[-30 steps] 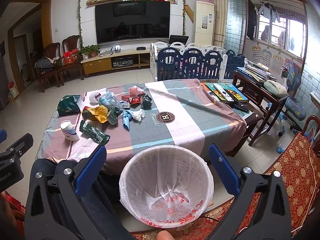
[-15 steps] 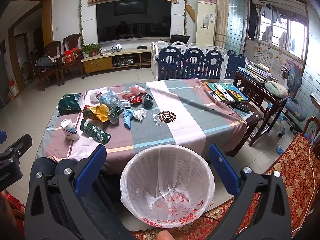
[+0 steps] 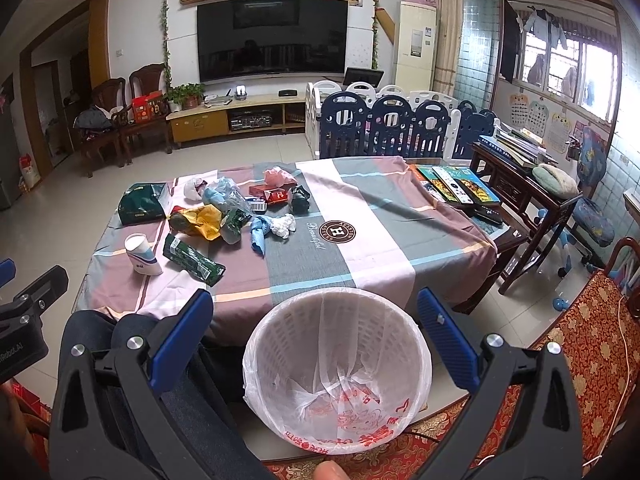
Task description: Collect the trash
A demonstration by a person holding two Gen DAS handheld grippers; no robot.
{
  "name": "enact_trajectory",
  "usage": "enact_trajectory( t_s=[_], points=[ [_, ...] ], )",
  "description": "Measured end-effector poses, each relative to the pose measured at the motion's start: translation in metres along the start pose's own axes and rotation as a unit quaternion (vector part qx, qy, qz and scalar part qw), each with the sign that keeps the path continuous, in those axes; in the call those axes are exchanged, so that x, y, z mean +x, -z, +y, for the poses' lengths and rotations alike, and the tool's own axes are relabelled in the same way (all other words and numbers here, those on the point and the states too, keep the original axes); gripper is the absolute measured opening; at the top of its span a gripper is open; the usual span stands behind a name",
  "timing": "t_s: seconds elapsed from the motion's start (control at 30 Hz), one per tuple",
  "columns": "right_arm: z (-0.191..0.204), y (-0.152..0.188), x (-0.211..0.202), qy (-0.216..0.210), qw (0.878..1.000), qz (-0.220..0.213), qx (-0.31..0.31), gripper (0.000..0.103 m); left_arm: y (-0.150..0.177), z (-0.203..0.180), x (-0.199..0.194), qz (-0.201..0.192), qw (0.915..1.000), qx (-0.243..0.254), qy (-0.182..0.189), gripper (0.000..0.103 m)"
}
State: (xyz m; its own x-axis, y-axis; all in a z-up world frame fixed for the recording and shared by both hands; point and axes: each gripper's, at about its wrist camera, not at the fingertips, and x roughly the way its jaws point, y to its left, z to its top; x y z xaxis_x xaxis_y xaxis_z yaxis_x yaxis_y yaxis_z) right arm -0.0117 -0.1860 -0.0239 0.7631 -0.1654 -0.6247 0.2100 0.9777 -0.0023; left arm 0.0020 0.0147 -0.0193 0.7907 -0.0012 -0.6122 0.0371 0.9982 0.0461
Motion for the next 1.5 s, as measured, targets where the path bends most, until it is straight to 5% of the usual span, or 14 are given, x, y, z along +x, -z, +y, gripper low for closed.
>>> enact_trajectory(
  t_s=[1.5],
  points=[
    [0.0007, 0.0043, 0.0031, 0.001, 1.000, 0.004, 0.001, 0.100, 0.0062, 0.0009, 0.0012, 0.002, 1.0000, -0.001, 0.001, 0.100]
  ],
)
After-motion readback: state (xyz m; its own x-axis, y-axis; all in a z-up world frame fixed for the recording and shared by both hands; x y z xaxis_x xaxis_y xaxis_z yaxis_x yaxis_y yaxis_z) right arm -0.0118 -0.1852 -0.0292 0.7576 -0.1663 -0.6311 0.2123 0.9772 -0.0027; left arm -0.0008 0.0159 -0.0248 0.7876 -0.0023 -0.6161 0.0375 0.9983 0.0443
